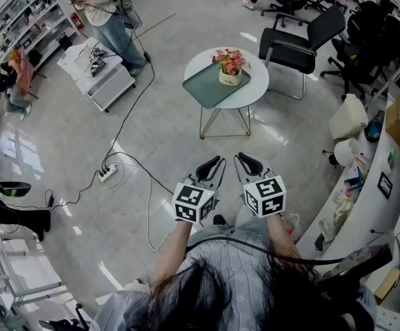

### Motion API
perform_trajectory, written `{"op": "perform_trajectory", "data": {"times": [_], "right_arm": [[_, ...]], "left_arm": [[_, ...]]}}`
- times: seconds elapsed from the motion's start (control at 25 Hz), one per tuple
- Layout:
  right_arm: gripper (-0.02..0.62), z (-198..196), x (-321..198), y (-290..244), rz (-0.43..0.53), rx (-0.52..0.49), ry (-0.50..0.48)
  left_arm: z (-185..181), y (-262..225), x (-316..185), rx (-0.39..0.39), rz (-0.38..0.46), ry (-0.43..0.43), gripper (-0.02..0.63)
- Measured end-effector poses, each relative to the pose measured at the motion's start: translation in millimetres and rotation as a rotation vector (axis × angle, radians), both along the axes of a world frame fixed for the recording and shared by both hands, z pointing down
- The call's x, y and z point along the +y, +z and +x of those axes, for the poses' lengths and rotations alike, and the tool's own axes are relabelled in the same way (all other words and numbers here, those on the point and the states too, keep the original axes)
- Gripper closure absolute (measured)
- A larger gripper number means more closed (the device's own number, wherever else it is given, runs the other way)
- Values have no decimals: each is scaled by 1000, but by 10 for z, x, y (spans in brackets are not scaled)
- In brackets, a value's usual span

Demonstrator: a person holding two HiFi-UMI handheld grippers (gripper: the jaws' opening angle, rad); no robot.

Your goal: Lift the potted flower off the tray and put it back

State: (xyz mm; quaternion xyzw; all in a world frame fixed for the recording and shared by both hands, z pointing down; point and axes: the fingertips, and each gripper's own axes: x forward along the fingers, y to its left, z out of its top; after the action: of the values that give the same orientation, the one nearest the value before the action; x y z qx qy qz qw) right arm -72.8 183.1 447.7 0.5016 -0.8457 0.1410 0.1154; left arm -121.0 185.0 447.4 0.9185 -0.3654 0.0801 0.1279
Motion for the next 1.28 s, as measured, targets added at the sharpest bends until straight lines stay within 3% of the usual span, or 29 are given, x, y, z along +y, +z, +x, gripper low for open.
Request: {"op": "perform_trajectory", "data": {"times": [0.32,0.8,1.28], "right_arm": [[534,-69,72,24,5,-2,-12],[532,149,-13,122,-35,25,19],[532,527,-1006,270,-82,-5,7]], "left_arm": [[-49,41,29,8,-7,7,545],[203,207,-127,35,-75,47,545],[485,324,-1000,7,-115,36,545]]}}
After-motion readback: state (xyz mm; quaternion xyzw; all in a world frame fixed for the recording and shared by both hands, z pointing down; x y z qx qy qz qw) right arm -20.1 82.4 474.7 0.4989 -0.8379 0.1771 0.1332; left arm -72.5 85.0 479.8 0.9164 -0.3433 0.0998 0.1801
